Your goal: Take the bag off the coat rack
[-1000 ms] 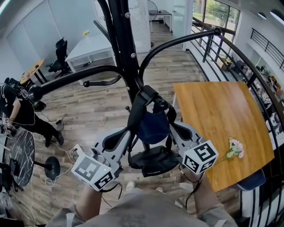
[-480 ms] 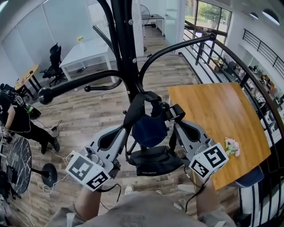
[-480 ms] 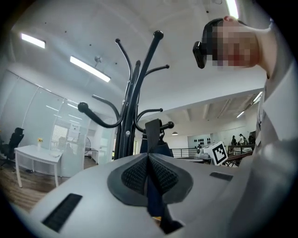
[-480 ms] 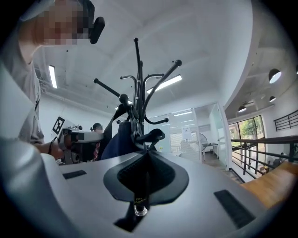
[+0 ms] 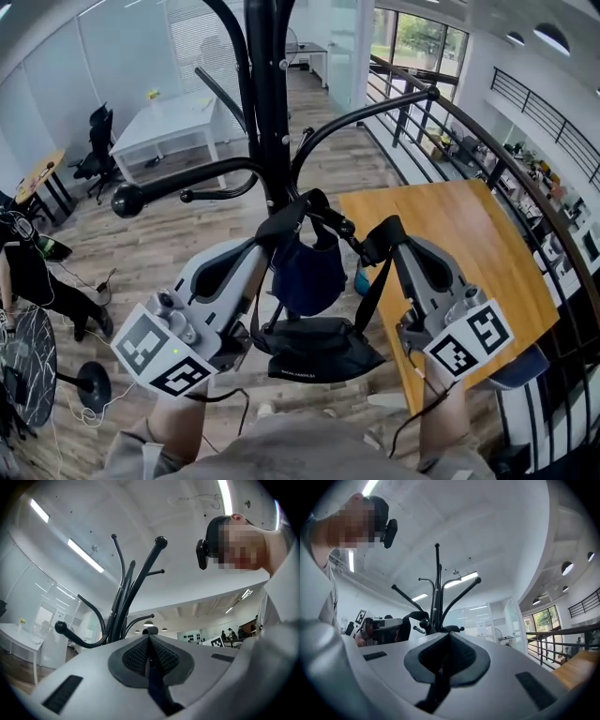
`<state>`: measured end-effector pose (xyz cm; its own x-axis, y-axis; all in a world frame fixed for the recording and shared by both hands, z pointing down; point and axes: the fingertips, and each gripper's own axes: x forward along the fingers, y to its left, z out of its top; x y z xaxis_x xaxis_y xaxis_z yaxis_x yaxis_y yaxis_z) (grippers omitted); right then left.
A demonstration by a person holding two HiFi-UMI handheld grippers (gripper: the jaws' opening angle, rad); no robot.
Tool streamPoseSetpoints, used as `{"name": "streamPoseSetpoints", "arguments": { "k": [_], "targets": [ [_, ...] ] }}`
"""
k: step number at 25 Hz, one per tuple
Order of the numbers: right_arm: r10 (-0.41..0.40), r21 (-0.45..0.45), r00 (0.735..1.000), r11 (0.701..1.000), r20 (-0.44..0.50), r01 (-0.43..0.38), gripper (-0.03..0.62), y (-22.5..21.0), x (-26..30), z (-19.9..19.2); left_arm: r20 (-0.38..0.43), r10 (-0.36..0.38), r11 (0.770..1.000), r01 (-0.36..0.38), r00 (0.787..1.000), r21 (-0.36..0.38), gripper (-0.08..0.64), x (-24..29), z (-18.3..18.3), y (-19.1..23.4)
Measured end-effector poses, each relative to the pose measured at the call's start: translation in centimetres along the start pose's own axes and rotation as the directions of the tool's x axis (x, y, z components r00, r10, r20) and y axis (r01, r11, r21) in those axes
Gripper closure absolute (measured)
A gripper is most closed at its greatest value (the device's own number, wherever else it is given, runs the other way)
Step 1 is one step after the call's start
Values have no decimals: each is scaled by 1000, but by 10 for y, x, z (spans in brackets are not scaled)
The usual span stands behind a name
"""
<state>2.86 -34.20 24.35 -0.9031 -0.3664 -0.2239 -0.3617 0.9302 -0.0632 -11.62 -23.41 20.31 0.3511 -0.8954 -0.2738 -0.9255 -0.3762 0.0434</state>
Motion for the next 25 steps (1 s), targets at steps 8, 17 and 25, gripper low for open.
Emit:
{"name": "streamPoseSetpoints", "arguments": {
  "k": [8, 17, 25],
  "targets": [
    [-113, -34, 989, 993, 100, 117, 561, -19, -28, 52, 64, -103, 995, 104, 993, -8, 545, 15, 21, -17],
    [-250, -125, 940, 951, 232, 283, 561, -14, -82, 118, 142, -257, 961, 268, 956, -64, 545, 31, 41, -54],
    [-441, -198, 878, 858, 189, 474, 561, -10, -136, 117, 107, -421, 893, 433, 901, -127, 545, 62, 16, -83]
  ]
}}
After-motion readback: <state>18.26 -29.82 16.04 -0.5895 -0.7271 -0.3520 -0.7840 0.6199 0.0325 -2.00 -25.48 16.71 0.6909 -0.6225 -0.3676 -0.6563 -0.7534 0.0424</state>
